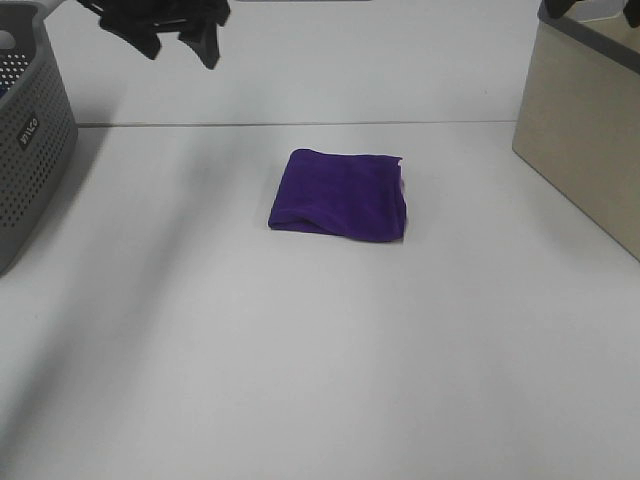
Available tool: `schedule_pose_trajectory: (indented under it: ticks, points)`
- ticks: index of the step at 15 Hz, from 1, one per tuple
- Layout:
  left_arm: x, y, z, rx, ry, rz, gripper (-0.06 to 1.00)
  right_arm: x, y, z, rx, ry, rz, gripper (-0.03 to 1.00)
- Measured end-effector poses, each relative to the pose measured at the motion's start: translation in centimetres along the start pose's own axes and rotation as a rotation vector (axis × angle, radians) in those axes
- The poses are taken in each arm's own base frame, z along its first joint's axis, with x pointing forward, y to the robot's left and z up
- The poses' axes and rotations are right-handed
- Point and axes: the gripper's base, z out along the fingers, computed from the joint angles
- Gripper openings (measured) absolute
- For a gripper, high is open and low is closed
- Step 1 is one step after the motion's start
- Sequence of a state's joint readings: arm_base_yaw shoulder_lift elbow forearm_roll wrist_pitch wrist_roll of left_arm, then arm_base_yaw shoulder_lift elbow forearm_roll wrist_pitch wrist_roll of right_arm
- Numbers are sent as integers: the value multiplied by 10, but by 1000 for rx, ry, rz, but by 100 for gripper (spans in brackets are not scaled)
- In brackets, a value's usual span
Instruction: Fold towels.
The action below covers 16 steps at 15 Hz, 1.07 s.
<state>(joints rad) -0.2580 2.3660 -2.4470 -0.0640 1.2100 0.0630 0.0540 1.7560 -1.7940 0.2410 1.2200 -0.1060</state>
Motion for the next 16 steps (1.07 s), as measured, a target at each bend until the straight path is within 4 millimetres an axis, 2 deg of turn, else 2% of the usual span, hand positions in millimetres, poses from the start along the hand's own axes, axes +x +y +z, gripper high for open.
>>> schedule_pose_trajectory:
  ticks: [2,4,6,7,8,9,10,13,14,16]
  points:
    - [10,37,-30,-68,17,-55,70,3,0,-23,30,-49,0,80]
    - [35,63,-71,-131,58,-93,77,22,6,-56,49,-97,-11,83]
    - [74,57,-111,-161,116,-95,87,60,14,-89,62,-129,7,86]
    - [83,55,-122,-164,121,-102,88,74,16,-97,64,-135,13,86]
    - [107,47,-148,-169,118,-123,89,101,19,-108,72,-138,28,86]
    - [159,33,-199,-184,51,-154,89,159,26,-136,78,-198,20,86]
    - [185,25,-220,-186,10,-160,89,191,30,-147,81,-236,11,86]
    - [269,6,-264,-195,-103,-161,89,271,32,-162,115,-355,-19,86]
    - [279,3,-268,-196,-122,-160,89,283,32,-161,124,-372,-25,86]
    - [329,-6,-282,-215,-234,-122,89,322,29,-154,151,-425,-38,86]
